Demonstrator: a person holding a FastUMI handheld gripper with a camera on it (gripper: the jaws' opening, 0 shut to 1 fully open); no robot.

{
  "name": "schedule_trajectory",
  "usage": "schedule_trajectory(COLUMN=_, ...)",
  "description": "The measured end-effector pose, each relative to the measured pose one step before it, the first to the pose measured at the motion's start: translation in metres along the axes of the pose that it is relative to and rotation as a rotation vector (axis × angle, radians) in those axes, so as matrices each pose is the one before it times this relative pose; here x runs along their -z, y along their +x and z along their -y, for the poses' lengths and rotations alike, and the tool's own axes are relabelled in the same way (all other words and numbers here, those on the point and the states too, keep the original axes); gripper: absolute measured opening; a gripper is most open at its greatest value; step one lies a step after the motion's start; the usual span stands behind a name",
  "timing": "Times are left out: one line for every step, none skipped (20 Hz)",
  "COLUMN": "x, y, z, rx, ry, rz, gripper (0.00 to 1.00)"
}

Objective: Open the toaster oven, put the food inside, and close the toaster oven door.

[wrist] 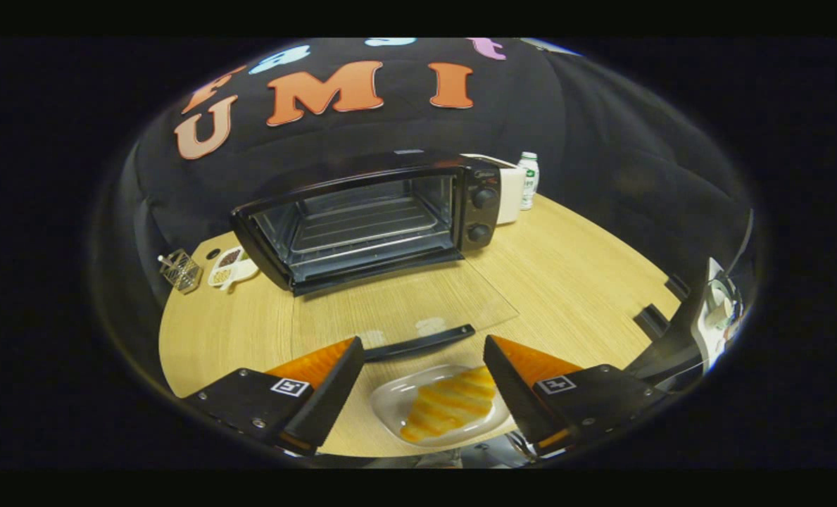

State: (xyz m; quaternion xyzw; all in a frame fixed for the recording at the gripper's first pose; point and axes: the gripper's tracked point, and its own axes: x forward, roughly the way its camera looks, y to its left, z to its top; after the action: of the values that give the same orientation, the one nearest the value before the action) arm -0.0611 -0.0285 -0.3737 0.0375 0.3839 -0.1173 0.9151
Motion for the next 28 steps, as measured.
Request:
schedule_trajectory(x=0.00923, y=-0.00641, z=0.00252, rx=0.01330, ry=0.01069, rz=-0.01932, gripper=1.00)
schedule_trajectory(x=0.00965, y=-0.00539, z=0.00326, rx=0.01869, ry=0.01187, rz=-0.01958, gripper=1.00)
schedule_trajectory(x=0.01023, y=-0.00414, z=0.00445, rx=0.01972, ry=0.01149, rz=-0.01983, gripper=1.00)
schedule_trajectory(x=0.00956, y=-0.00196, z=0.00286, rx=0.01302, ry=0.01399, rz=-0.01944, gripper=1.00)
schedule_trajectory(x=0.01039, y=-0.00193, z=0.00072, rx=0.00567, ry=0.01562, rz=-0.01996, gripper=1.00)
schedule_trajectory(x=0.01028, y=-0.00018, z=0.00101, rx=0.00412, ry=0.02148, rz=-0.02324, gripper=1.00)
schedule_trajectory(x=0.00998, y=0.00044, z=-0.00024, rx=-0.00197, ry=0.02219, rz=-0.02451, gripper=1.00)
schedule_trajectory(x=0.00901, y=0.00248, z=0.00044, rx=0.00687, ry=0.01843, rz=-0.02184, gripper=1.00)
schedule_trajectory(x=0.00762, y=0.00353, z=0.00254, rx=0.01689, ry=0.01063, rz=-0.01643, gripper=1.00)
schedule_trajectory(x=0.00686, y=0.00338, z=0.00298, rx=0.01609, ry=0.00701, rz=-0.01923, gripper=1.00)
schedule_trajectory(x=0.00572, y=0.00427, z=-0.00024, rx=0.00470, ry=0.01262, rz=-0.01397, gripper=1.00)
schedule_trajectory(x=0.00532, y=0.00468, z=-0.00084, rx=0.00587, ry=0.00883, rz=-0.01700, gripper=1.00)
schedule_trajectory(x=0.00532, y=0.00353, z=0.00113, rx=0.01176, ry=0.00671, rz=-0.01703, gripper=1.00)
schedule_trajectory(x=0.00325, y=0.00456, z=-0.00073, rx=0.00917, ry=0.00502, rz=-0.01266, gripper=1.00)
schedule_trajectory(x=0.00374, y=0.00401, z=-0.00154, rx=0.00614, ry=0.00057, rz=-0.01111, gripper=1.00)
schedule_trajectory(x=0.00136, y=0.00333, z=-0.00274, rx=-0.00386, ry=-0.00334, rz=-0.00863, gripper=1.00)
schedule_trajectory(x=0.00364, y=0.00262, z=-0.00241, rx=-0.00493, ry=-0.00180, rz=-0.01258, gripper=1.00)
schedule_trajectory(x=0.00165, y=0.00280, z=-0.00103, rx=0.00429, ry=0.00298, rz=-0.01007, gripper=1.00)
schedule_trajectory(x=0.00069, y=0.00184, z=0.00095, rx=0.01040, ry=0.00087, rz=-0.00542, gripper=0.99)
schedule_trajectory(x=0.00049, y=0.00369, z=-0.00098, rx=0.00232, ry=0.00358, rz=-0.00447, gripper=0.95)
schedule_trajectory(x=0.00157, y=0.00103, z=-0.00222, rx=-0.00085, ry=0.00606, rz=-0.00840, gripper=0.87)
schedule_trajectory(x=0.00217, y=0.00262, z=-0.00252, rx=-0.00287, ry=0.00261, rz=-0.01041, gripper=0.85)
schedule_trajectory(x=-0.00062, y=-0.00019, z=0.00061, rx=0.00686, ry=-0.00548, rz=0.00093, gripper=0.78)
schedule_trajectory(x=-0.00178, y=0.00182, z=0.00039, rx=0.00367, ry=-0.01056, rz=0.00184, gripper=0.76)
schedule_trajectory(x=0.00164, y=-0.00059, z=-0.00036, rx=0.00286, ry=-0.00576, rz=-0.00346, gripper=0.73)
schedule_trajectory(x=-0.00031, y=0.00087, z=-0.00101, rx=-0.00205, ry=0.00628, rz=-0.00414, gripper=0.72)
schedule_trajectory(x=0.00061, y=-0.00059, z=-0.00061, rx=-0.00519, ry=0.00675, rz=-0.00339, gripper=0.69)
schedule_trajectory(x=0.00030, y=-0.00038, z=-0.00110, rx=-0.00844, ry=0.00401, rz=0.00213, gripper=0.67)
